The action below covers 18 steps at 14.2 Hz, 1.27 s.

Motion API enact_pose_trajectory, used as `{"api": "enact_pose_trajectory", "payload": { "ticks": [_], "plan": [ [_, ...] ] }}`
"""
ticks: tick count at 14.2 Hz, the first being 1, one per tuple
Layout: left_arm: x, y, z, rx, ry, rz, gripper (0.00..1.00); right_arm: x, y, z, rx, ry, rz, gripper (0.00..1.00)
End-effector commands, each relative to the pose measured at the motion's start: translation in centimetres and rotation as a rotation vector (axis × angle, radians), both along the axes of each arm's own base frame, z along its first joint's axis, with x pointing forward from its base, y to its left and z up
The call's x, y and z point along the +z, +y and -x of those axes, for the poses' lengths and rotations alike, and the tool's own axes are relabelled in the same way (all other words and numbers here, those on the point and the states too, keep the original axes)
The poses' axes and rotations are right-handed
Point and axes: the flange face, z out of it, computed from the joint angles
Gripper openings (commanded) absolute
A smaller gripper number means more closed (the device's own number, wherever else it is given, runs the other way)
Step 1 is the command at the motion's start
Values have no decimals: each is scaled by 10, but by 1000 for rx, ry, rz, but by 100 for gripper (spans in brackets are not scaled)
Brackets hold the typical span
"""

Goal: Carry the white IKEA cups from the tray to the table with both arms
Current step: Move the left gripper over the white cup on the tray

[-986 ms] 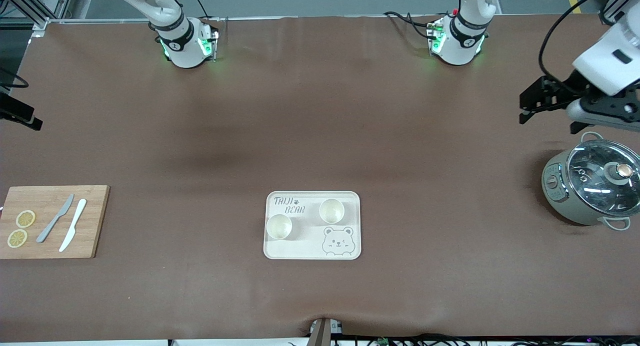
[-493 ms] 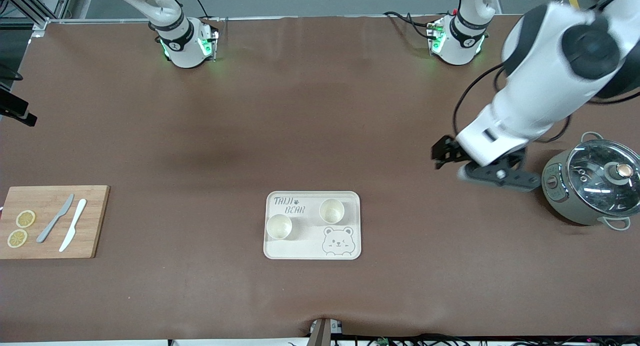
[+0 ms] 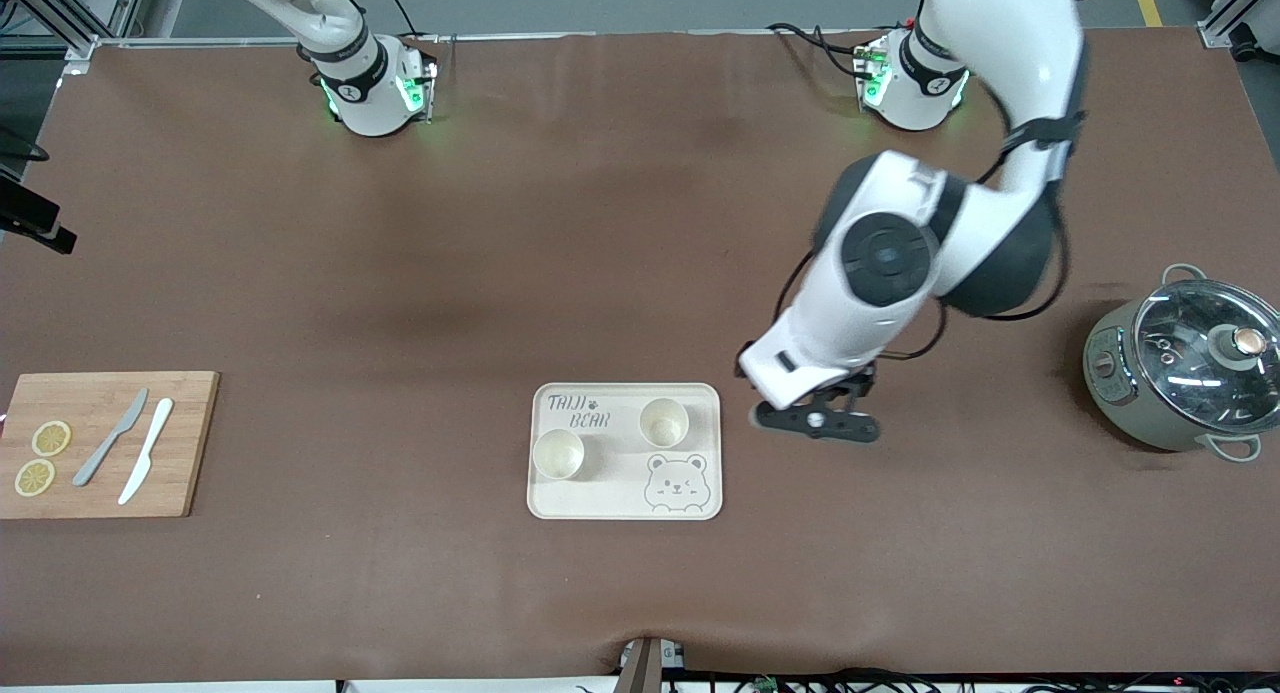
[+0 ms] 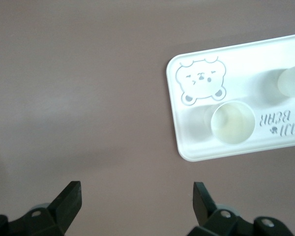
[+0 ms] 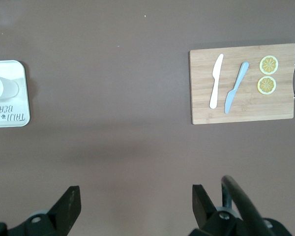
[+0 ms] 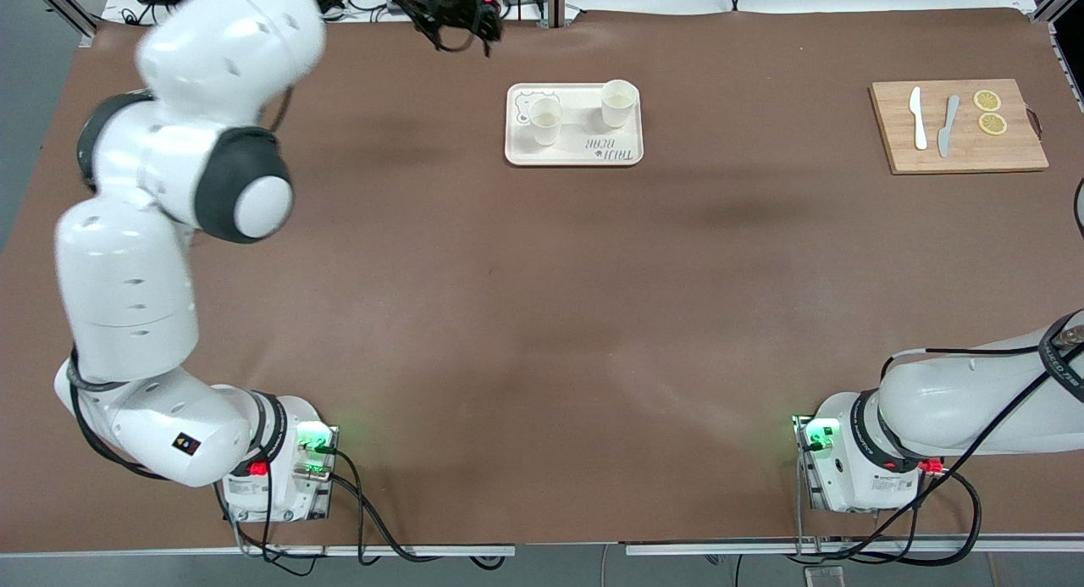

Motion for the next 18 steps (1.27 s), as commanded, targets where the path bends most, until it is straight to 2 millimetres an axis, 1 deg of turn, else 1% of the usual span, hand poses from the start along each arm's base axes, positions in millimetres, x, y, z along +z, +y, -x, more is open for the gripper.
{"api": "enact_pose_trajectory", "payload": {
  "ticks": [1, 3, 4, 6, 8, 9, 10, 12, 14, 15, 16, 18],
  "plan": [
    [-29, -23, -9, 27, -38, 1, 100, -6, 22, -3, 35, 16, -5, 100],
    [-47, -36, -8, 29, -67, 10, 100, -21, 38, -12, 62, 41, -5, 100],
    [-61, -45, -6, 22, -71, 12, 100, -30, 49, -18, 80, 48, -9, 100],
    [-84, -48, -8, 45, -70, 13, 100, -50, 73, -29, 109, 75, -37, 100],
    [-108, -55, -10, 59, -92, 30, 100, -67, 92, -40, 96, 82, -78, 100],
    [-123, -63, -8, 65, -99, 34, 100, -74, 103, -45, 71, 83, -81, 100],
    [-137, -69, -5, 76, -103, 37, 100, -81, 120, -50, 53, 79, -84, 100],
    [-149, -73, -6, 94, -120, 51, 100, -98, 149, -60, 18, 74, -91, 100],
    [-162, -83, 1, 99, -122, 54, 100, -119, 176, -72, -23, 66, -104, 100],
    [-171, -83, 2, 109, -114, 48, 100, -128, 187, -75, -25, 63, -103, 100],
    [-173, -88, 6, 104, -112, 45, 100, -138, 197, -80, -31, 57, -103, 100],
    [-178, -88, 9, 119, -101, 43, 100, -162, 217, -92, -81, 43, -133, 100]
  ]
}}
